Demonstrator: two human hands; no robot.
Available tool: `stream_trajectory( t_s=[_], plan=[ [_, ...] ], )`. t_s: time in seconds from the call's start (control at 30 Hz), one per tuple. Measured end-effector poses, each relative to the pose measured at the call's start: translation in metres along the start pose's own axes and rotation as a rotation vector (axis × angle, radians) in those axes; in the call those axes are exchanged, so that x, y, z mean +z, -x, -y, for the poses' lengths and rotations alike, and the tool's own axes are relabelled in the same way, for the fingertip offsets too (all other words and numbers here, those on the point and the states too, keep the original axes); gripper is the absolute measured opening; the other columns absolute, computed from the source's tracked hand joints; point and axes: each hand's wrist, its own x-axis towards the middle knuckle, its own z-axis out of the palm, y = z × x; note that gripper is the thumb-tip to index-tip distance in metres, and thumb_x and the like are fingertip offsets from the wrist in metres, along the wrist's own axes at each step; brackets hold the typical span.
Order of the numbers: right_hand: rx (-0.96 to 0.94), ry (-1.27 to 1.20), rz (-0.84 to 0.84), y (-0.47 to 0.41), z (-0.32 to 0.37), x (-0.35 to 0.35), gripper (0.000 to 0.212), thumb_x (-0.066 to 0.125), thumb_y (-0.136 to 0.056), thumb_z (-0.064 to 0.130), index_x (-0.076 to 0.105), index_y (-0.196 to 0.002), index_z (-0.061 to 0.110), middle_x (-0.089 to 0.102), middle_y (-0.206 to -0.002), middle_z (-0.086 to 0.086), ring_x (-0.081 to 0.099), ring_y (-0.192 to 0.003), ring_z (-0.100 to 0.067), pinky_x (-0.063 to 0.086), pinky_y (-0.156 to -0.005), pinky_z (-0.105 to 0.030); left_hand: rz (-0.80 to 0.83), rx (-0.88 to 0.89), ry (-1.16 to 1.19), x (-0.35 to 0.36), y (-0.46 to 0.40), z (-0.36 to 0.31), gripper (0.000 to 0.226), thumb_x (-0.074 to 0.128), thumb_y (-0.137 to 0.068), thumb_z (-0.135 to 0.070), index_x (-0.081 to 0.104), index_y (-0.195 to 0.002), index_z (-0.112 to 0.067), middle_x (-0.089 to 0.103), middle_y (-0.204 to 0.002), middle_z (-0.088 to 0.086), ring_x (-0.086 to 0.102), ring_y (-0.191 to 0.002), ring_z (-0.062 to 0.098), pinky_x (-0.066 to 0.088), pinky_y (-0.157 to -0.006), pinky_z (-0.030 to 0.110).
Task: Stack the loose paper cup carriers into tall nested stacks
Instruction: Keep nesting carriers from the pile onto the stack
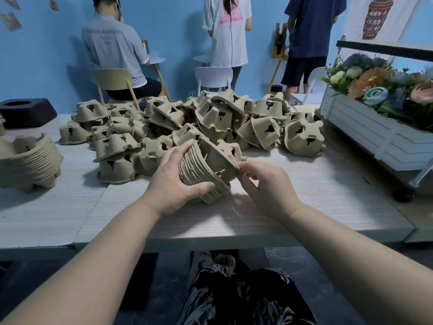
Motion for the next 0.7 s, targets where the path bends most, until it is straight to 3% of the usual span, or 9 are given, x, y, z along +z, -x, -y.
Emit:
stream_trajectory(
  t_s=[0.17,0.33,0.5,0.6,0.7],
  plan=[
    [-0.073,-0.037,0.125,0.001,0.003,-0.001,0.033,0.044,-0.091,0.033,0.068,-0.110,0.020,0.069,-0.089,0.001,0.063,-0.075,-0.021,0.053,-0.065,-0.040,0.013,0.002,-0.144,-0.010,-0.003,-0.013,0.106,0.085,-0.063,-0.047,0.026,-0.149,-0.038,0.033,-0.148,-0.006,0.034,-0.134,0.011,0.028,-0.112,0.031],
    [-0.082,-0.074,0.206,-0.001,0.005,0.001,0.030,0.051,-0.090,0.022,0.068,-0.114,0.018,0.071,-0.095,-0.001,0.065,-0.085,-0.023,0.052,-0.071,-0.041,0.013,0.058,-0.232,-0.010,-0.008,-0.028,0.109,0.076,-0.057,-0.068,0.029,-0.149,-0.035,0.029,-0.151,-0.008,0.027,-0.140,0.012,0.025,-0.114,0.033],
    [-0.093,-0.077,0.249,-0.005,0.008,-0.002,0.027,0.059,-0.087,0.023,0.069,-0.111,0.020,0.071,-0.096,0.000,0.065,-0.087,-0.020,0.053,-0.075,-0.035,0.045,0.023,-0.213,-0.007,-0.009,-0.022,0.094,0.081,-0.064,-0.052,0.034,-0.145,-0.039,0.036,-0.146,-0.008,0.038,-0.132,0.013,0.031,-0.108,0.032],
    [0.017,-0.006,0.167,-0.018,-0.001,-0.003,0.024,0.064,-0.087,0.023,0.069,-0.111,0.018,0.070,-0.104,-0.002,0.061,-0.095,-0.019,0.049,-0.081,-0.034,0.050,0.022,-0.207,-0.012,-0.010,-0.018,0.093,0.082,-0.064,-0.050,0.036,-0.144,-0.040,0.037,-0.145,-0.008,0.041,-0.130,0.014,0.032,-0.109,0.033],
    [0.159,0.133,0.142,-0.040,-0.012,0.001,0.036,0.060,-0.090,0.034,0.061,-0.122,0.019,0.066,-0.114,-0.005,0.056,-0.108,-0.025,0.044,-0.088,-0.035,0.031,0.019,-0.175,-0.013,-0.009,-0.014,0.093,0.084,-0.063,-0.047,0.036,-0.143,-0.040,0.038,-0.144,-0.009,0.041,-0.130,0.012,0.032,-0.108,0.030]
  ],
)
